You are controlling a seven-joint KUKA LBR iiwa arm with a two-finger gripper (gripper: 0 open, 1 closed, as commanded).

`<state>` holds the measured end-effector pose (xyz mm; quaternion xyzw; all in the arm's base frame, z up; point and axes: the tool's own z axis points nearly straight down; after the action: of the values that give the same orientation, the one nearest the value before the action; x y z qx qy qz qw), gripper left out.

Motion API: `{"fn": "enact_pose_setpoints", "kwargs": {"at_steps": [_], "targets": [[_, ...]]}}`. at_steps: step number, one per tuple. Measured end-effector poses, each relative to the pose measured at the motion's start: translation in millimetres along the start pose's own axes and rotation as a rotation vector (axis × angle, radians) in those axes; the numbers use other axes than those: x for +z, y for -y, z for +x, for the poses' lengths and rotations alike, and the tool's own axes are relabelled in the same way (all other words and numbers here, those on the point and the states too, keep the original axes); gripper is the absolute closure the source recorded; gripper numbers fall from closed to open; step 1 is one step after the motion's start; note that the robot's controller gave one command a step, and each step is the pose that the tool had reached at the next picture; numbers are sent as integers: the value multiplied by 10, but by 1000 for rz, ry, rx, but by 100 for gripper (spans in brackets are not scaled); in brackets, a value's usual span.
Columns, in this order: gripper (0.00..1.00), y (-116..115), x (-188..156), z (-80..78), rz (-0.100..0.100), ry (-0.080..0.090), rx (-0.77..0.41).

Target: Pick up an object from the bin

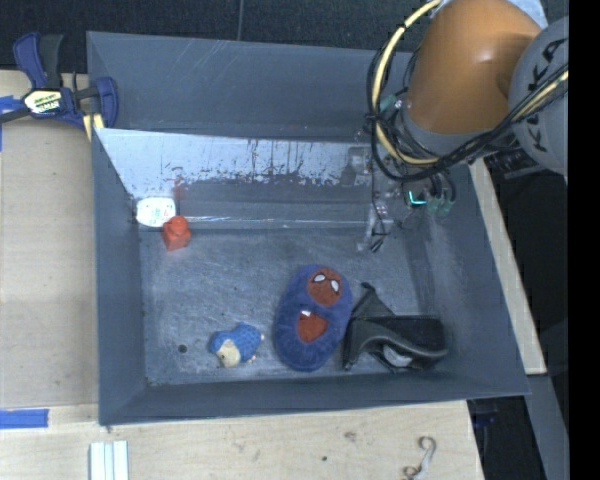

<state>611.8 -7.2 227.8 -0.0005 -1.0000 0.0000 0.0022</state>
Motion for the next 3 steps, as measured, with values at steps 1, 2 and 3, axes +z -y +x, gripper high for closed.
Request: {"fn": "enact_pose_setpoints", "kwargs": {"at_steps": [1, 2, 3], "targets": [[0, 88, 1521, 934, -3, 12, -260], [100, 88, 1476, 946, -4, -3, -262], [100, -285, 1370, 916, -1, 10, 54]]}}
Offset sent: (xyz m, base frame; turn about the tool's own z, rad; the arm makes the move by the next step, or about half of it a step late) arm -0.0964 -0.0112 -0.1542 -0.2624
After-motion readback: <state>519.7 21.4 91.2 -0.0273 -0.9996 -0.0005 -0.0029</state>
